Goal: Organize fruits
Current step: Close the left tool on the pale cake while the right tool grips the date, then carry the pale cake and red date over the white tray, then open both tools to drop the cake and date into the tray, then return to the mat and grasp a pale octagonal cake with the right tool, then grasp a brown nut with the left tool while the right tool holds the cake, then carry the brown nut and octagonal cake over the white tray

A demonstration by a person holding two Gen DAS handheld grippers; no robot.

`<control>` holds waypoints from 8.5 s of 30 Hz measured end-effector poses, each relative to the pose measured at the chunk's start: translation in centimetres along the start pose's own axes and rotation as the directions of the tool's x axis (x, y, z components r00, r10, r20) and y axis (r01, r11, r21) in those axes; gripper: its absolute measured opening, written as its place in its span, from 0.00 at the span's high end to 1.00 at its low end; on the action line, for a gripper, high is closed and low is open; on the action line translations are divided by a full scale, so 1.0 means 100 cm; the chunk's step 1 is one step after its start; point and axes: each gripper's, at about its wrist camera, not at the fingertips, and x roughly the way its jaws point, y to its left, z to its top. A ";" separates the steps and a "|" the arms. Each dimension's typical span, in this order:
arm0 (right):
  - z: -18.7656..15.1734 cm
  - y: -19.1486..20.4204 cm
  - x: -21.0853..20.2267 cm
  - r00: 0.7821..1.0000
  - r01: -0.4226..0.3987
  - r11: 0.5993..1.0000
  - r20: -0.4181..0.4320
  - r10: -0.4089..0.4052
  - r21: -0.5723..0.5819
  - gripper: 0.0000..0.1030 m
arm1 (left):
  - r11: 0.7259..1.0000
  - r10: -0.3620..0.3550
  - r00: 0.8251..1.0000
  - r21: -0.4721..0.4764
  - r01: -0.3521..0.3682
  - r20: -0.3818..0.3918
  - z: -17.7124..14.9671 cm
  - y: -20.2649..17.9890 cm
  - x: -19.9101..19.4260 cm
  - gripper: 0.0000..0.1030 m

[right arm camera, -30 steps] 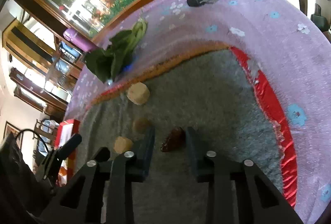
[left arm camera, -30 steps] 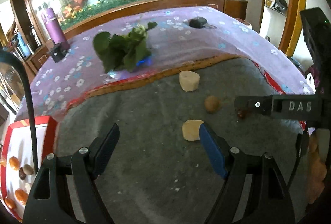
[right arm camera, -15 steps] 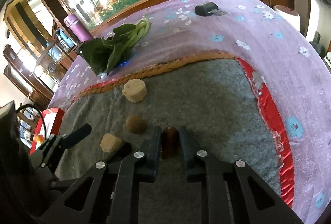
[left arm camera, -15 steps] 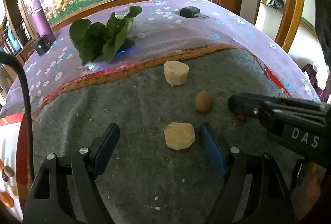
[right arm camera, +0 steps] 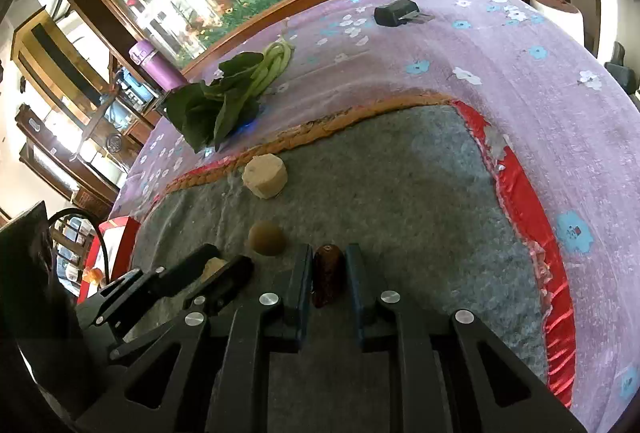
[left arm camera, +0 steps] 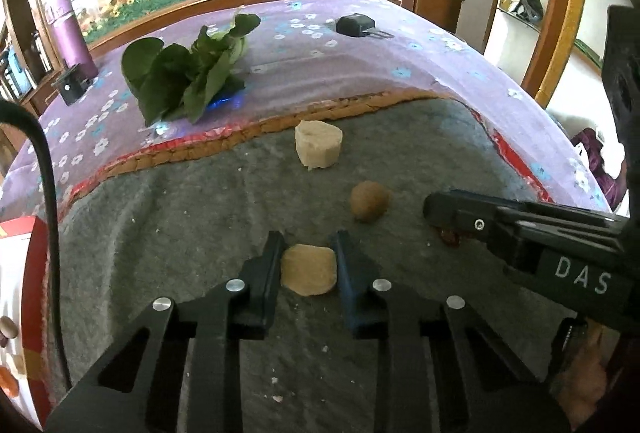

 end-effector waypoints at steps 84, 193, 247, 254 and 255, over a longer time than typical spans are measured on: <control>-0.092 0.325 0.094 0.939 -0.337 0.860 -0.207 0.276 -0.384 0.81 | 0.782 0.468 0.883 -0.483 -0.393 0.039 -0.145 0.281 -0.127 0.77; 0.034 -0.028 -0.001 0.989 0.137 0.990 -0.053 -0.139 -0.041 0.69 | 0.992 0.106 0.994 -0.071 -0.105 0.007 0.025 -0.025 0.021 0.67; -0.081 0.266 0.017 0.952 -0.304 0.889 -0.072 0.297 -0.344 0.71 | 0.817 0.482 0.855 -0.451 -0.360 0.190 -0.126 0.223 -0.169 0.82; -0.088 0.303 0.038 0.944 -0.328 0.865 -0.102 0.313 -0.379 0.71 | 0.780 0.514 0.845 -0.491 -0.388 0.149 -0.139 0.254 -0.167 0.81; -0.089 0.307 0.041 0.943 -0.331 0.864 -0.107 0.314 -0.379 0.71 | 0.775 0.519 0.843 -0.495 -0.393 0.143 -0.140 0.258 -0.166 0.81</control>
